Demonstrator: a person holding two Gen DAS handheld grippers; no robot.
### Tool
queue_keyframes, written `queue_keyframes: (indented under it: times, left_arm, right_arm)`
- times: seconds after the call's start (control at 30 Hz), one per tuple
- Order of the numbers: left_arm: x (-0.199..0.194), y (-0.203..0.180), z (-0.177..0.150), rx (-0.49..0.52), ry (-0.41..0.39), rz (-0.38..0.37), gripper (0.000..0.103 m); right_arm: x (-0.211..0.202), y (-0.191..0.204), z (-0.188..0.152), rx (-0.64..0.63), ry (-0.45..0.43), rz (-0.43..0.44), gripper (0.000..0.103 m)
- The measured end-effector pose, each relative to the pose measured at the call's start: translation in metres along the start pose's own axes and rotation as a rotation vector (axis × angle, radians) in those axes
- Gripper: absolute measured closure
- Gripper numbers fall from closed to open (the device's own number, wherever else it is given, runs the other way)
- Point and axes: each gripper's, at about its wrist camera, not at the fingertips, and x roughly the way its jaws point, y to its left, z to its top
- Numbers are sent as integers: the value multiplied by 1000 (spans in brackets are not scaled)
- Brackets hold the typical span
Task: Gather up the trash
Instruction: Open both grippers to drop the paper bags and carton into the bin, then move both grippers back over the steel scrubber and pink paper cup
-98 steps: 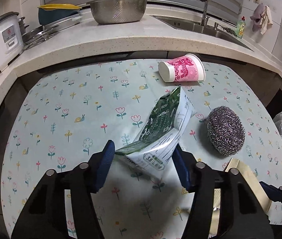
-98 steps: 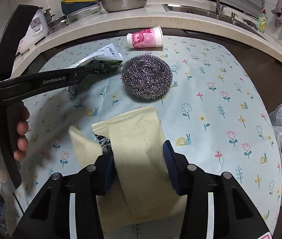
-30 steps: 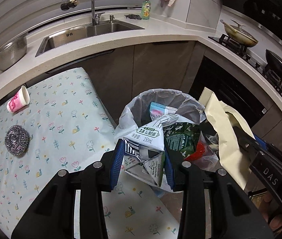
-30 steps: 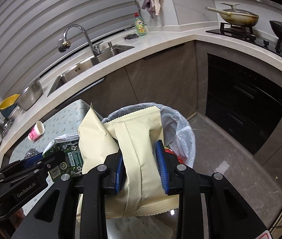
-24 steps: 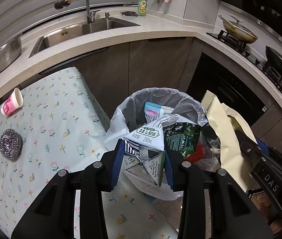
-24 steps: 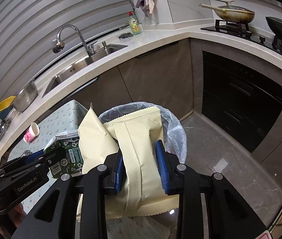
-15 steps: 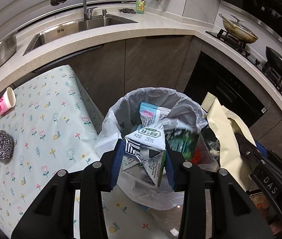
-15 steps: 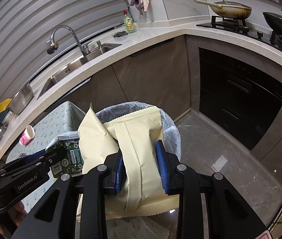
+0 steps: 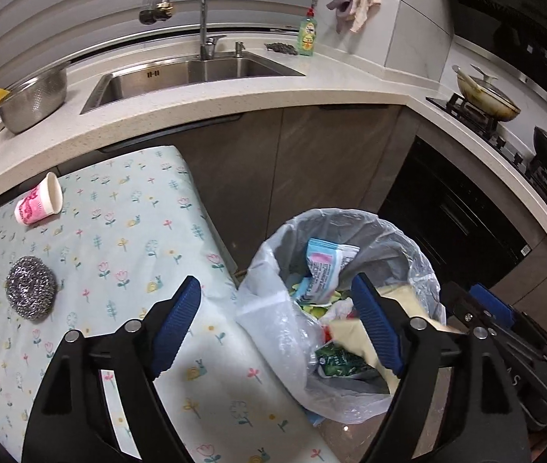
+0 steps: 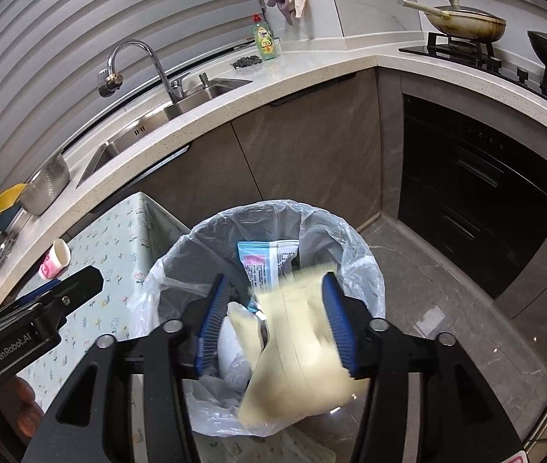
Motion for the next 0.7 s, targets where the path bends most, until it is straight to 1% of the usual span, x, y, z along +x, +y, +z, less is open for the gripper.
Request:
queue_keyframes:
  times: [0.2,0.37,0.43,0.5,0.7]
  left_arm:
    - [-7,24,0,-48,-4,25,24]
    - [-14,44,-2,-73,-7,47,24]
    - [-19,53,-3,-82,-14,60,23]
    - [-24,63,-4,-98,-23,71,19]
    - [-39,98,-8,-139,-40,95,19]
  right_arm:
    - [-7,13,2,-21,-9,12,47]
    - [-11,32,1,-46,-12,29,47]
    - [-12,41,0,-59,-11,38,47]
    - [-12,52,-1,-75,-10,45,47]
    - [-13,88,-5,-127,-1,73,47]
